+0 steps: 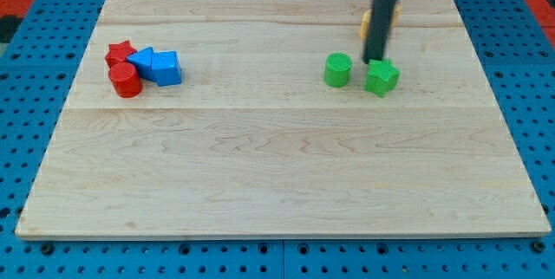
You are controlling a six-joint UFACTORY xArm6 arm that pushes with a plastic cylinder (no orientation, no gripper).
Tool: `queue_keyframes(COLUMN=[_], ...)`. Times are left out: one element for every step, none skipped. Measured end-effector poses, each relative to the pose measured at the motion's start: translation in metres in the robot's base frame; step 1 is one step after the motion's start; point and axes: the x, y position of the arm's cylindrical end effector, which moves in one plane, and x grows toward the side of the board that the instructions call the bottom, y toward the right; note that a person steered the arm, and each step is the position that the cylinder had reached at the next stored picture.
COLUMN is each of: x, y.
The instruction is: Push green blocks to the right side of the blue cube
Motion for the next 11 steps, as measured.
queue_keyframes(x=[0.004, 0.038, 0.072, 0.045, 0.029, -0.002, -0.009, -0.005, 0.017, 0.021, 0.015], y=[0.066, 0.111, 0.06, 0.016, -0.022, -0.042, -0.075, -0.107, -0.136, -0.168, -0.117])
